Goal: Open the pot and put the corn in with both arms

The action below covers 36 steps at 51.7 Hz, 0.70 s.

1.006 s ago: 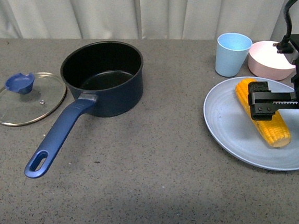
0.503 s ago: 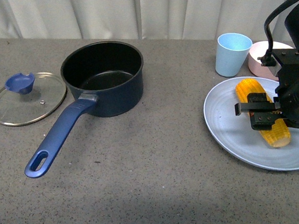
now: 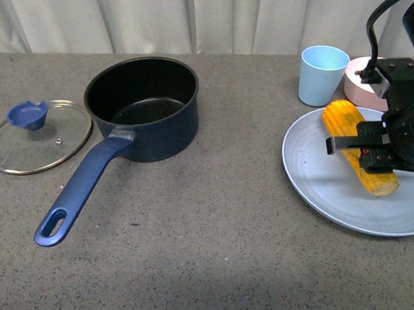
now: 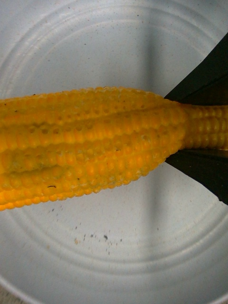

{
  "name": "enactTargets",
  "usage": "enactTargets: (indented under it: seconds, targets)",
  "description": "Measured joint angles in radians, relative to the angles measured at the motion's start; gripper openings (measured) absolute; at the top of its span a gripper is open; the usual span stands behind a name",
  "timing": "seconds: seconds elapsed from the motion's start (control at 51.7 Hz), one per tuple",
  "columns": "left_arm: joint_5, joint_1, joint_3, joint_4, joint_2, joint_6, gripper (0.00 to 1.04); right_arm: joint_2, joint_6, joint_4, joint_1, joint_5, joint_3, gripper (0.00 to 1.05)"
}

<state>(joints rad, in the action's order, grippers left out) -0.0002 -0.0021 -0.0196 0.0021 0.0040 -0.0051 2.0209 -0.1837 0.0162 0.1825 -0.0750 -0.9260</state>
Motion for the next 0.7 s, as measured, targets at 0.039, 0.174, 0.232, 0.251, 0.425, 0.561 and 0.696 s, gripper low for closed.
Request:
enactTargets:
  seconds: [0.039, 0.174, 0.232, 0.251, 0.425, 0.561, 0.696]
  targets:
    - [0.0, 0.0, 0.0, 0.0, 0.0, 0.0, 0.98, -0.019, 0.0, -0.001, 0.0, 0.016, 0.001, 0.17]
    - [0.0, 0.0, 0.0, 0.0, 0.0, 0.0, 0.98, -0.108, -0.026, -0.006, 0.004, 0.135, -0.018, 0.15]
    - [0.0, 0.0, 0.0, 0.0, 0.0, 0.0, 0.98, -0.125, -0.04, -0.013, 0.013, 0.166, -0.045, 0.15]
    - [0.0, 0.0, 0.0, 0.0, 0.0, 0.0, 0.98, -0.129, -0.047, -0.018, 0.019, 0.185, -0.061, 0.14]
    - [0.0, 0.0, 0.0, 0.0, 0.0, 0.0, 0.98, -0.062, -0.079, -0.095, 0.134, 0.235, -0.297, 0.12]
    - [0.0, 0.0, 0.0, 0.0, 0.0, 0.0, 0.98, 0.049, -0.091, -0.162, 0.227, 0.234, -0.491, 0.12]
    - [0.0, 0.0, 0.0, 0.0, 0.0, 0.0, 0.98, 0.168, -0.099, -0.236, 0.3, 0.232, -0.674, 0.12]
